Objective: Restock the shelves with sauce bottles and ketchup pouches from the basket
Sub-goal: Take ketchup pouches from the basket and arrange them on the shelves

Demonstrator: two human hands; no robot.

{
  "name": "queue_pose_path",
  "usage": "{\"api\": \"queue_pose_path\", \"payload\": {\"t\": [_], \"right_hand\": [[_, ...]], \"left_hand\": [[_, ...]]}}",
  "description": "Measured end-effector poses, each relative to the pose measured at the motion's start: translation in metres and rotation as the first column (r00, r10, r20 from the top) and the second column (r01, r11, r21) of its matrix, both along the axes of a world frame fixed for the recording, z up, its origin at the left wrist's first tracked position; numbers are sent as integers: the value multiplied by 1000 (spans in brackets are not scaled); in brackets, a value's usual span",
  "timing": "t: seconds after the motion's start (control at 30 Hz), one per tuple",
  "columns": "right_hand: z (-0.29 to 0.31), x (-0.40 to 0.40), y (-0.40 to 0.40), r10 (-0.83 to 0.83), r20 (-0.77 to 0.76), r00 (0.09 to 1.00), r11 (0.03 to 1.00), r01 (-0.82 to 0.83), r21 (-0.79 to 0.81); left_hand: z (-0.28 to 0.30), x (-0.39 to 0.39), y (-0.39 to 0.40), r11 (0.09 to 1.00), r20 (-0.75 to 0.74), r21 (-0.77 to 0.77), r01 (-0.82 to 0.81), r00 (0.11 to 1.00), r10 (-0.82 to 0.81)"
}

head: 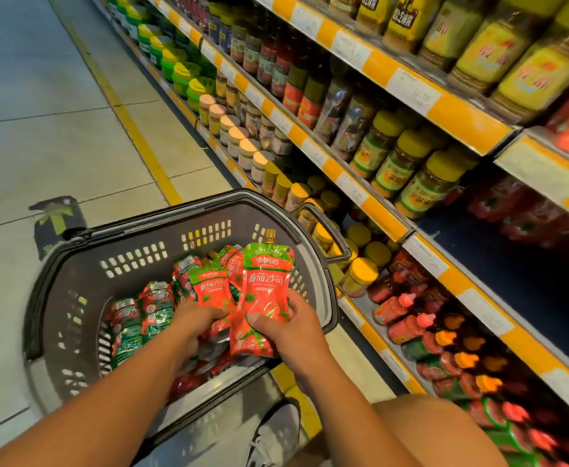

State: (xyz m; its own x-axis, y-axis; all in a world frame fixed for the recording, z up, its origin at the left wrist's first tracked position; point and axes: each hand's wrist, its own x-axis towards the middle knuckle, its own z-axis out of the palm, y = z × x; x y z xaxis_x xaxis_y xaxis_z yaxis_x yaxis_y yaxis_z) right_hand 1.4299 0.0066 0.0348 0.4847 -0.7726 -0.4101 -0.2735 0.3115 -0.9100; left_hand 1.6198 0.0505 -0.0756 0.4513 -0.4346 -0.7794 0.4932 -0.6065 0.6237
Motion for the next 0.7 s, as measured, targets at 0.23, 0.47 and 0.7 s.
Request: {"api": "queue_pose_path", "payload": {"t": [0.23,0.47,0.7], "right_hand": [[15,-16,7,-122,18,992,993,122,-10],[62,-52,13,-203,177,963,978,209,-16],[130,-159,37,-296,213,931,926,334,-175]], "left_hand": [[34,-3,28,974,-118,-224,-38,993,12],[101,-8,29,858,-152,-513,-43,987,-42],[184,-59,28,724,-90,-680,121,965,-245]]}}
